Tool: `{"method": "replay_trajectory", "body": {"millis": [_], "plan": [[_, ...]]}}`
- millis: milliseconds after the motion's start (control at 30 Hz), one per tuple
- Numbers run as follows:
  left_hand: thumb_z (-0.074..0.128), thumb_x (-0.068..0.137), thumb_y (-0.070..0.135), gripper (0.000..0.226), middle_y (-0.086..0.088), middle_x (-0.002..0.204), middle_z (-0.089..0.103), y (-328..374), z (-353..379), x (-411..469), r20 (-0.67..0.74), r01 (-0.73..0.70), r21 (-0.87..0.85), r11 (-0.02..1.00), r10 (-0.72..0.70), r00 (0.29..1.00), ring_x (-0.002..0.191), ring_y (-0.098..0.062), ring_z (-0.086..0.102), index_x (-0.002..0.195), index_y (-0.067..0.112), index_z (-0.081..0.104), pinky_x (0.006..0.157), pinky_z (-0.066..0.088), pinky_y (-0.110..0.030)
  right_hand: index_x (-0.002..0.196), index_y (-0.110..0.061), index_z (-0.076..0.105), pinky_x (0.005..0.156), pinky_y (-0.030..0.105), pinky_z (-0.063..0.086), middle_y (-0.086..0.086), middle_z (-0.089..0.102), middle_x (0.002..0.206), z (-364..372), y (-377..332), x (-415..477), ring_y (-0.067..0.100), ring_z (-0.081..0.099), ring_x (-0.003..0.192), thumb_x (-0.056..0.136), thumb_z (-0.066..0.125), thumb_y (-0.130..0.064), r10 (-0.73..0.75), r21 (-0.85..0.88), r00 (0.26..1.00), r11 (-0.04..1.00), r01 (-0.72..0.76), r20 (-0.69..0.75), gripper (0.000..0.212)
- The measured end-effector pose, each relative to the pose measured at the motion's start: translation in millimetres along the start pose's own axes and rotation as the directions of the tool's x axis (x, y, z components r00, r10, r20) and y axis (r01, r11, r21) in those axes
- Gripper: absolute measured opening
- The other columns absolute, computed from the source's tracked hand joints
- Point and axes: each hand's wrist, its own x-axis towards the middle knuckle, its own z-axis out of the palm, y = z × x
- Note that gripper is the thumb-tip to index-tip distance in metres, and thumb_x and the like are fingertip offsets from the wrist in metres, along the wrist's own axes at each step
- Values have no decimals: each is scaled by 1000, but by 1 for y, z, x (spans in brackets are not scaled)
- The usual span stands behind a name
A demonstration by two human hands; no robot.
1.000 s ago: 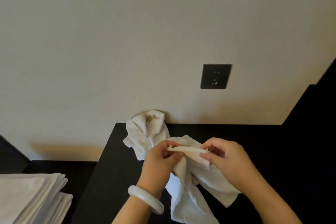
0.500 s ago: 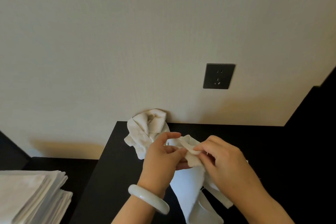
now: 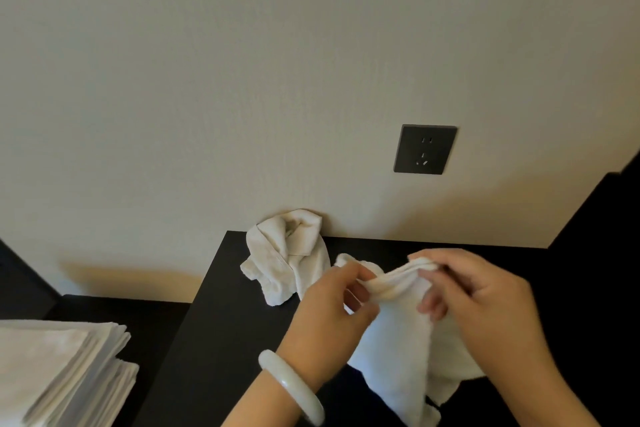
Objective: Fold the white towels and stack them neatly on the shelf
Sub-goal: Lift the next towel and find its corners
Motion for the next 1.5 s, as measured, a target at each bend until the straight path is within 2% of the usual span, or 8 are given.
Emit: {"method": "replay_trajectory", "body": {"millis": [233,467,600,867,1000,1233,1333,1500], "plan": [[67,87,41,15,22,127,43,-7,17,24,-124,-270,243,932,306,944,120,6,33,95,31,60,100,28,-14,88,-23,77,88,17,52,-8,76,96,-48,-25,21,7,70,94,86,63,3,-15,181,990,983,41,-142,30],[58,87,47,20,12,83,59,25,-11,46,-10,-513,282,811,537,844,94,0,53,82,28,56,94,28,-21,92,-29,73,104,42,48,-3,73,106,-99,-49,75,20,65,110,92,62,-8,-243,193,909,928,319,-339,23],[51,80,21,17,12,61,41,21,-22,47,2,-447,394,803,485,874,61,-5,42,78,33,38,74,25,-16,90,-30,74,104,40,49,-3,73,106,-110,-57,95,20,65,112,85,69,-28,-246,299,901,884,360,-358,7],[56,78,27,24,14,78,55,-19,-41,31,-65,-259,688,677,414,908,73,-12,39,98,37,64,77,34,-29,82,-31,76,100,32,51,-4,73,97,-115,-42,89,17,65,107,68,71,-40,-174,451,925,833,321,-338,17],[47,82,45,26,15,103,62,-13,-79,21,-109,-254,783,567,528,843,81,-17,55,93,38,69,70,42,-33,88,-29,76,101,34,50,-2,73,100,-124,-26,79,22,66,108,68,72,-42,-117,382,935,890,248,-334,25],[49,96,49,20,14,70,54,79,-163,-15,-270,-396,648,650,683,679,71,-7,51,91,30,55,60,39,-15,83,-27,75,99,34,50,-3,72,76,-140,-38,66,18,66,87,64,71,-45,-56,405,913,884,233,-403,27],[63,89,37,25,11,74,64,107,-186,-14,-270,-351,536,768,549,791,74,-3,56,108,33,47,63,40,-9,86,-19,73,93,33,53,4,73,75,-147,-42,68,14,69,76,74,72,-26,-21,422,943,891,169,-332,13],[62,94,30,3,11,87,64,87,-196,26,-73,-88,747,658,214,974,83,-8,59,93,29,64,66,37,-14,87,-4,75,76,25,60,17,74,84,-133,-26,67,22,73,76,23,98,-46,186,417,981,888,-193,59,80]]}}
